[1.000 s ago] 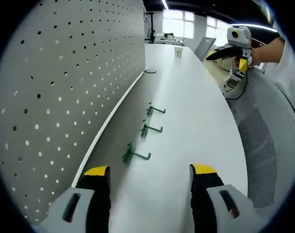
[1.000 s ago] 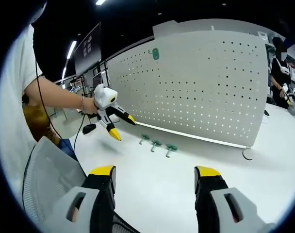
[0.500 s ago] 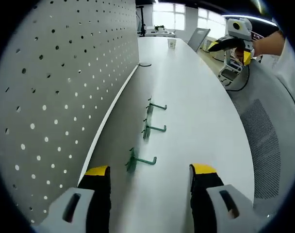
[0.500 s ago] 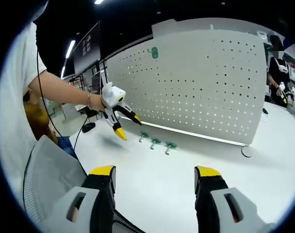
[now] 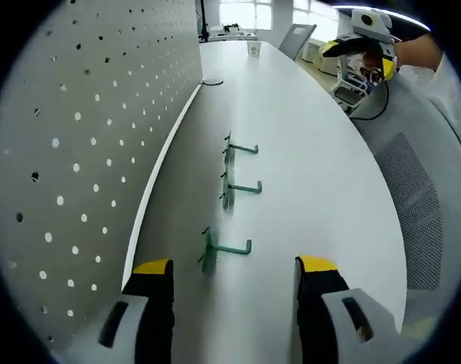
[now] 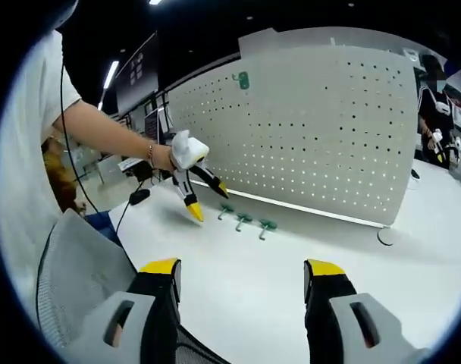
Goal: Insert the hook assembly into the mounting plate slot until the hook locks in place.
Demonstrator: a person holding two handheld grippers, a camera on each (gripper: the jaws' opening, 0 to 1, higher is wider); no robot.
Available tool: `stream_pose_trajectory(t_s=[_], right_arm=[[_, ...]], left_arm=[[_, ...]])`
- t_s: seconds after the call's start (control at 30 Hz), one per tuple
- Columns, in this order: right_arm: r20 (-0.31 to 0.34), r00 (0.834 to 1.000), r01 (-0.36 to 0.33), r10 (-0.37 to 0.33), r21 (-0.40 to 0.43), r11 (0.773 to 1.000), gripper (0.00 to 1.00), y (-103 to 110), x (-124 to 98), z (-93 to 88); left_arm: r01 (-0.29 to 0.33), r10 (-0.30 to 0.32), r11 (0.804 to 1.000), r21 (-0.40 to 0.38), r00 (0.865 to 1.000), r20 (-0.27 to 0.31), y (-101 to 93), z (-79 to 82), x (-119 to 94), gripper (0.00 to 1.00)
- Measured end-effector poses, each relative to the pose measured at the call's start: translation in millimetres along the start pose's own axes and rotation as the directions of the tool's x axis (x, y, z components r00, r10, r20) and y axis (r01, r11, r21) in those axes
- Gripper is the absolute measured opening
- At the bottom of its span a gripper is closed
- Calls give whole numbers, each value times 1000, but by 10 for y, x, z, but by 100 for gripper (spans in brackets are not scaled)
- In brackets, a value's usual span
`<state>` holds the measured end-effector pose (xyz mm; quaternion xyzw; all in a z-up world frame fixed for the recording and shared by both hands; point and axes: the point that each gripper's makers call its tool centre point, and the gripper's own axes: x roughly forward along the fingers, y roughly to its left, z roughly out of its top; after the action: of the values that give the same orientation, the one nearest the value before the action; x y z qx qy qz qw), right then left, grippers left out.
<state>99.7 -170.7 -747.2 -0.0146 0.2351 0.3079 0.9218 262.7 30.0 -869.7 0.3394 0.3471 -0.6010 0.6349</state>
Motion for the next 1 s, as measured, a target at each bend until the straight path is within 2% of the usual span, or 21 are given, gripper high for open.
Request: stream_pose_trajectory(t_s=[0.33,0.4,0.73,0.83,1.0], right_arm=[[-10,1000,0,0,-1,1000,63,30,2,-53],[-2,1000,2,-2,3,1000,63,22,-3,-45],[7,1000,6,-6,11,1000,63,-4,2,-15],[6,1000,4,-4,13,1000,63,4,7,-19],[6,1000,8,-8,24,1000,62,-14,1,-43]], left_arm=[[40,-39,999,30,998,-59,-5,-93,97,66],[40,-38,999,30,998,-41,26,-64,88,65],[29,-28,999,27,999,-36,54,-58,107,63],[27,-27,999,24,999,-31,65,-44,94,57],[9,-9,1000,-8,1000,-9,136,-29,90,41]])
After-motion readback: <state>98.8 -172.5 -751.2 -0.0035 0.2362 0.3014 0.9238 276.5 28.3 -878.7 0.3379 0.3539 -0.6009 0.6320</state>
